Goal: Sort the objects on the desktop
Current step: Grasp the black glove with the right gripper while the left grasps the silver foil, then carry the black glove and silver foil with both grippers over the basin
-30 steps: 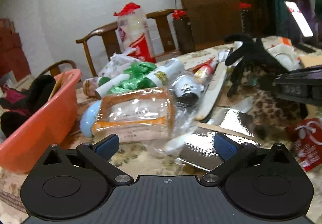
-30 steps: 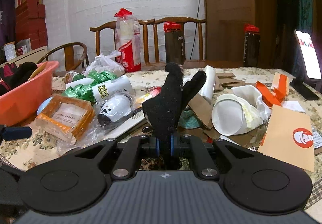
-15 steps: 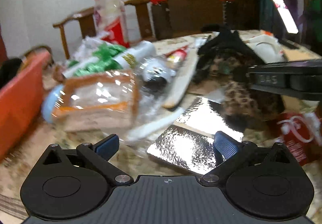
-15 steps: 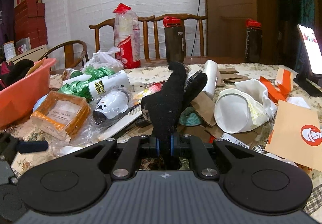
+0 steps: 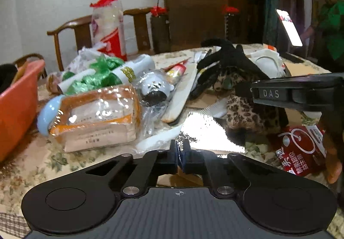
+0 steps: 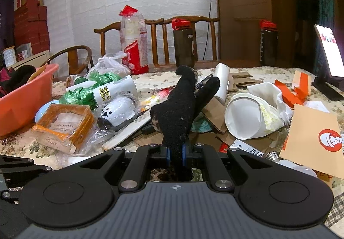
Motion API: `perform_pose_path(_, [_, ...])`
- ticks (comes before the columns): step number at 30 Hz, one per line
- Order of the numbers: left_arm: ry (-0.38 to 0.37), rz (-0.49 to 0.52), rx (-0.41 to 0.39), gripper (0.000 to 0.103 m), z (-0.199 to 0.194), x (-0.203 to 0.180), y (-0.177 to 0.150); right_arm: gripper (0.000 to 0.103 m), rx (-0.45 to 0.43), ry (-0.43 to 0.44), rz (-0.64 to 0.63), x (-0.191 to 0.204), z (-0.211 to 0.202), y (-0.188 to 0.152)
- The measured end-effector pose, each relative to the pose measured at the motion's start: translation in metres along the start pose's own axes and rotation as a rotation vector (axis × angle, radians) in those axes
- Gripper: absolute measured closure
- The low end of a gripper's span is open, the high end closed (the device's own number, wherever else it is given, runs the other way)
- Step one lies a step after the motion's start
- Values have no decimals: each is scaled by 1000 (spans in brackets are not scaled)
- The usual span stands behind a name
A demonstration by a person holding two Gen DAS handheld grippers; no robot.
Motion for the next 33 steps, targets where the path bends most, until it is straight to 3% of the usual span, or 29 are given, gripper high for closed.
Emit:
perform_pose_path(6, [11,-19,-86,103,-23,12,14,92,-19,0,17,-3,-5,4])
perform_pose_path(16, [119,-14,-159,103,-61,51,47,92,-61,22,15,11,-20,19])
perform_pose_path(33, [235,-23,-279,103,-130,117,97,92,-149,117,-49,85,-45,72])
Point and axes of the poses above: each gripper's, at about its wrist camera, not at the fingertips, and z roughly the way its jaws point, x to its left, y to its top, the point moved 5 cm from there along z, roughly the way its jaws point, and after that the axes turned 13 degrees about -y, right-handed, at the moved point
